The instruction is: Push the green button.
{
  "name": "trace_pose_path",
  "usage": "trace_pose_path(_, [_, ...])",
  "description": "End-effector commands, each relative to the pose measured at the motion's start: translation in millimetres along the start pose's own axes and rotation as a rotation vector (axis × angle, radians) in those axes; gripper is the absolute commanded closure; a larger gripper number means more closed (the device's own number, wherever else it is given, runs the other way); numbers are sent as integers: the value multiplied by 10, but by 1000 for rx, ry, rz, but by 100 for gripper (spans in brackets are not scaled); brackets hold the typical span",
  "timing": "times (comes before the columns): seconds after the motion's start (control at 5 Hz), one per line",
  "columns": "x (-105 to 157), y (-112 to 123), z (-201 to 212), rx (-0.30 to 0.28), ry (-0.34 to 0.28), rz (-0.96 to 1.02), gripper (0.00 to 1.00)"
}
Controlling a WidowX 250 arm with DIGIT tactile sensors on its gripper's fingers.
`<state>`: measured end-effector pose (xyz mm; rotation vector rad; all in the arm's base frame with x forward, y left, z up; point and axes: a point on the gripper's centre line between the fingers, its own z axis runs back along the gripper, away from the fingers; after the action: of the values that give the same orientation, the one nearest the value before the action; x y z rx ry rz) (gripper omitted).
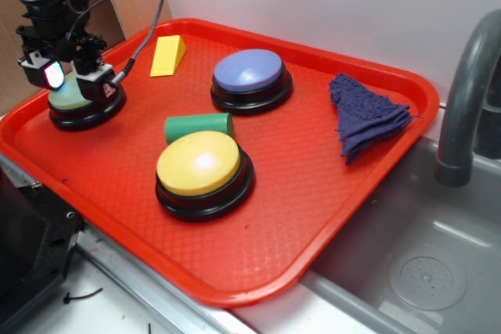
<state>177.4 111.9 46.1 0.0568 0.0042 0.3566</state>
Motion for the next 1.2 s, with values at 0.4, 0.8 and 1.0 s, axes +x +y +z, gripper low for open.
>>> trace_pose_path(0.4, [-96,49,707,-23,-120,-44,0])
trace_pose_path(0.8, [-193,55,982,-23,-153,-9,0])
trace_pose_path(1.0, [-199,33,1051,-6,-153,-7,0])
